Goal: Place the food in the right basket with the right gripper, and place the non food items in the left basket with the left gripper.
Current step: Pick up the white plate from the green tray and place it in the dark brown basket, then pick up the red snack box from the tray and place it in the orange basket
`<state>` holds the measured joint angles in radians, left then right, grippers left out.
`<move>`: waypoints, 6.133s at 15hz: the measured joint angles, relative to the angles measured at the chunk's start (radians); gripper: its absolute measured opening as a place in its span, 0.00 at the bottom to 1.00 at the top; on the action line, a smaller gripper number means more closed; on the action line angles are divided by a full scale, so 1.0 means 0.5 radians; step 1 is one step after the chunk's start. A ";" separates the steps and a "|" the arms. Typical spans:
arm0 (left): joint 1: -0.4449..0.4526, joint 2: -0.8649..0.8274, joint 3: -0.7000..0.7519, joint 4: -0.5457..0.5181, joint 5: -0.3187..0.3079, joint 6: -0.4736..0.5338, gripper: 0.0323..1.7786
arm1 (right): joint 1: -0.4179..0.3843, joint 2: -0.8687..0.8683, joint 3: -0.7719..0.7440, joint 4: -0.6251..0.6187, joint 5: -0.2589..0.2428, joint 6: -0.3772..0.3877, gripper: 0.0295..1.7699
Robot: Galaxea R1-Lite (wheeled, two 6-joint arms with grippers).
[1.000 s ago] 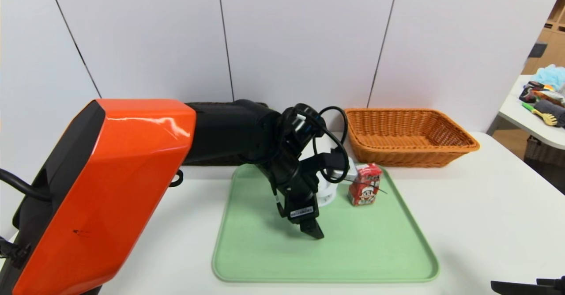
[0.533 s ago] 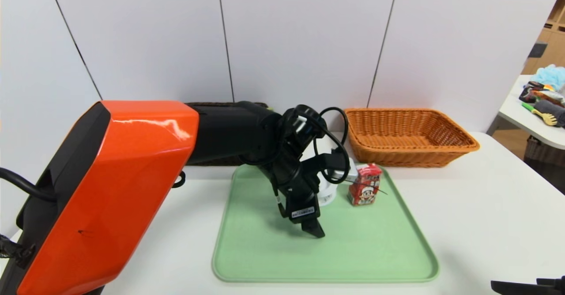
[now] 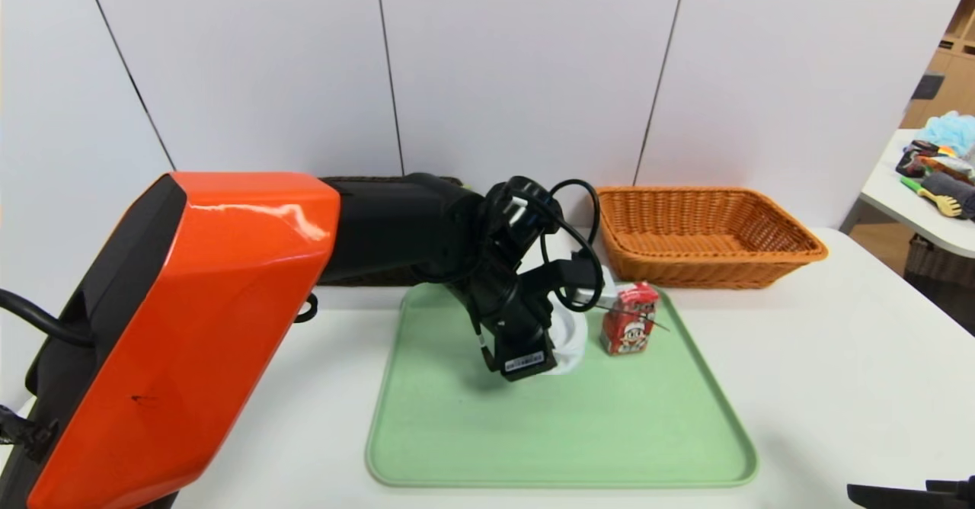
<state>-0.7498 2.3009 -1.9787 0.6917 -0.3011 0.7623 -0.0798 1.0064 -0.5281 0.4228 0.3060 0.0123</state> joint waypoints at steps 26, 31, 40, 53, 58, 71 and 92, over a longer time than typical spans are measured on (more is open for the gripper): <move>0.235 -0.652 0.012 0.034 0.009 -0.275 0.03 | 0.000 -0.002 -0.016 -0.004 -0.004 -0.009 0.96; 0.603 -0.706 0.016 0.028 0.009 -0.301 0.03 | 0.000 -0.003 -0.020 -0.004 -0.005 -0.010 0.96; 1.167 -0.546 0.009 -0.113 -0.010 -0.326 0.03 | 0.001 0.008 -0.002 -0.004 -0.011 -0.006 0.96; 1.295 -0.324 0.006 -0.217 -0.117 -0.496 0.03 | 0.001 0.030 0.001 -0.004 -0.014 -0.007 0.96; 1.296 -0.319 0.006 -0.217 -0.117 -0.500 0.03 | 0.000 0.037 0.001 -0.005 -0.014 -0.006 0.96; 1.307 -0.423 0.014 -0.167 -0.117 -0.621 0.66 | 0.000 0.033 0.001 -0.004 -0.014 -0.002 0.96; 0.426 -1.654 2.092 -1.190 0.054 -1.481 0.94 | 0.322 0.271 -0.009 -0.734 -0.007 -0.107 0.96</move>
<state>-0.5368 1.4740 -0.9328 0.0966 -0.2740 0.0219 0.0813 1.1419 -0.5326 0.0557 0.3026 -0.0413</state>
